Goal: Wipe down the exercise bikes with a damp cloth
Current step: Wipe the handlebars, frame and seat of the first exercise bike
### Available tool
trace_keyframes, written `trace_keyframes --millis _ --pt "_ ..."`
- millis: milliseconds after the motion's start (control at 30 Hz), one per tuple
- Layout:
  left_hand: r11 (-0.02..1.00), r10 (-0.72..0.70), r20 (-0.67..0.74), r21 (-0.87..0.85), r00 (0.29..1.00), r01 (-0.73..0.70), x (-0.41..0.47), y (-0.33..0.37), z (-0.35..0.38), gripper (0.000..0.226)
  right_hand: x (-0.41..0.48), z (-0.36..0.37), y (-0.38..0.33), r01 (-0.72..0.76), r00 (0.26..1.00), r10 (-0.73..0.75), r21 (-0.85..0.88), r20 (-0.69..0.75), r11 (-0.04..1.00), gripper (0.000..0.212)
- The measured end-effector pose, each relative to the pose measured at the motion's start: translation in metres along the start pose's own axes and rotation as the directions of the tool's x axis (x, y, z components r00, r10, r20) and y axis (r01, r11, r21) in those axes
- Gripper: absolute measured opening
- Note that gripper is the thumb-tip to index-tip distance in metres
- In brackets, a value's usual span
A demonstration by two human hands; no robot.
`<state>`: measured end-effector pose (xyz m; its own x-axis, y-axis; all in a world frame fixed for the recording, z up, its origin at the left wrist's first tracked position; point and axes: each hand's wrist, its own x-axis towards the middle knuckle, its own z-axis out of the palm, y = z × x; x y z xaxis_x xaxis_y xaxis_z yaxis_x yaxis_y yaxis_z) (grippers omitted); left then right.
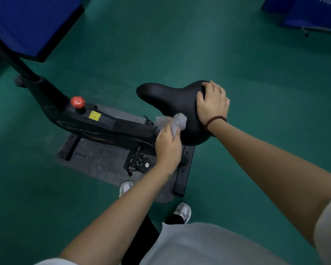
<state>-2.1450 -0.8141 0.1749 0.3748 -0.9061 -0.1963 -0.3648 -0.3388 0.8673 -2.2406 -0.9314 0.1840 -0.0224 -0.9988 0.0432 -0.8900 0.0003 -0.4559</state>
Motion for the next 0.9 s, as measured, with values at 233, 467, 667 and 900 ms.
trace_keyframes --millis 233,467,667,900 --pt "0.95 -0.305 -0.264 -0.155 0.915 0.272 0.047 0.006 -0.059 0.037 0.0 -0.001 0.001 -0.001 1.0 0.001 0.012 0.008 1.0 0.043" --pt "0.956 -0.205 -0.182 -0.25 0.962 0.157 0.044 0.033 -0.027 0.044 0.001 -0.001 0.002 0.002 1.0 -0.002 0.046 -0.004 0.999 0.042" --pt "0.985 -0.093 0.038 -0.142 0.995 0.098 -0.002 0.026 0.009 0.044 0.006 -0.003 0.006 -0.023 0.998 0.01 0.195 0.069 0.98 0.039" --pt "0.978 0.098 0.1 0.175 0.99 -0.114 -0.026 0.022 0.004 0.011 0.003 -0.018 0.007 -0.138 0.989 0.087 0.533 0.12 0.835 0.034"
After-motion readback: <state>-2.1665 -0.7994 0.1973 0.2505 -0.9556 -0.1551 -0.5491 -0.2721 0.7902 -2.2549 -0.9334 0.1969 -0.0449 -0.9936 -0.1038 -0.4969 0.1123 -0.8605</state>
